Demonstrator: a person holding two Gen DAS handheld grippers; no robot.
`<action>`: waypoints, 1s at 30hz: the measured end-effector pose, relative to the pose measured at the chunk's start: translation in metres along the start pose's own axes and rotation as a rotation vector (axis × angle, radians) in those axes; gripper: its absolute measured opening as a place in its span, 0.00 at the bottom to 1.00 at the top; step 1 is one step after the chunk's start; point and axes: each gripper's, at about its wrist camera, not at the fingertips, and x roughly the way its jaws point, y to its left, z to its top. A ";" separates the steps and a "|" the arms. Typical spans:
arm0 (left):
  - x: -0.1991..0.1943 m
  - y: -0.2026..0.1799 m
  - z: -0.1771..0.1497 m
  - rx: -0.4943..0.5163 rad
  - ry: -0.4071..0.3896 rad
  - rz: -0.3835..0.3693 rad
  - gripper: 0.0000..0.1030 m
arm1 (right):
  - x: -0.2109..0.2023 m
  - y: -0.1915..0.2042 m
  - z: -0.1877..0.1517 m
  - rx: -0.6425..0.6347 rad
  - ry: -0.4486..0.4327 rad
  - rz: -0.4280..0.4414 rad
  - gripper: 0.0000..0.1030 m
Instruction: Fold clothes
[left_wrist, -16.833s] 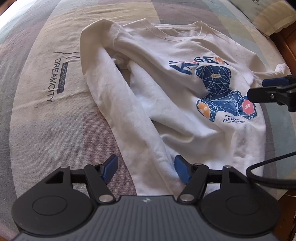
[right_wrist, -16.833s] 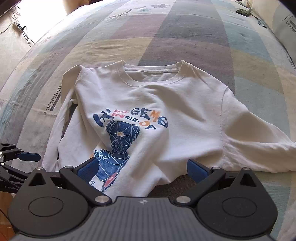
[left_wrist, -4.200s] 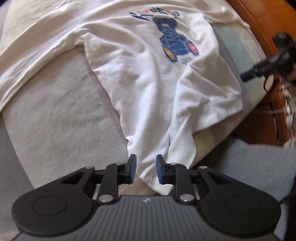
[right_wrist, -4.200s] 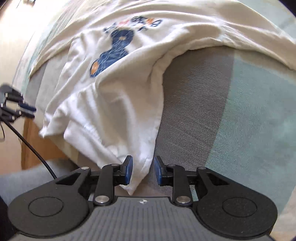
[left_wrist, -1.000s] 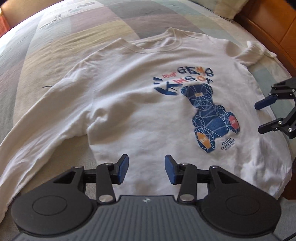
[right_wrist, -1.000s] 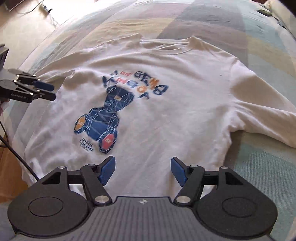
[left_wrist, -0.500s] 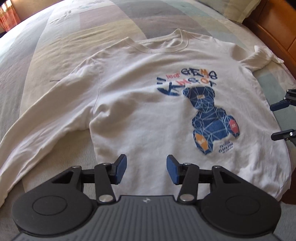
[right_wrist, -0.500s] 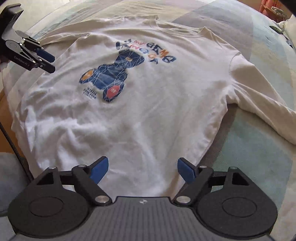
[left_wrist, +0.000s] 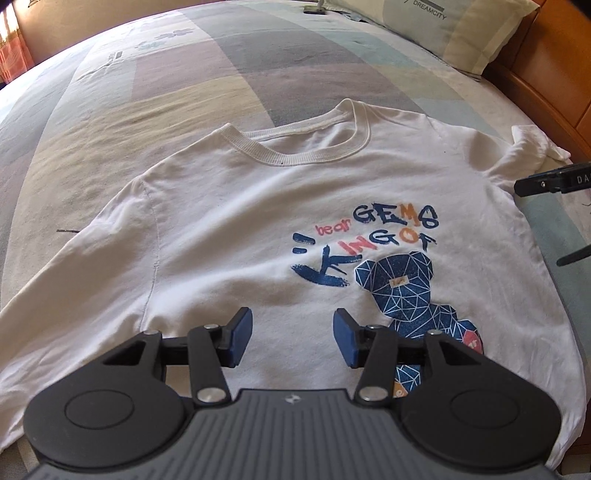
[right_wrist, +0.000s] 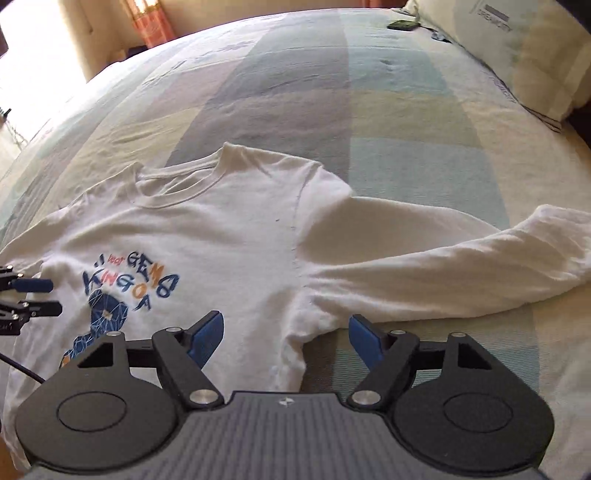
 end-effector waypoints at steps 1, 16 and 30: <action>0.002 0.000 0.003 0.000 0.002 -0.002 0.48 | 0.000 -0.009 0.001 0.030 -0.007 -0.018 0.76; 0.023 -0.025 0.037 0.013 0.009 -0.034 0.48 | -0.054 -0.208 -0.022 0.622 -0.279 -0.271 0.67; 0.033 -0.054 0.054 0.079 0.015 -0.036 0.48 | -0.044 -0.349 -0.039 0.950 -0.357 -0.387 0.10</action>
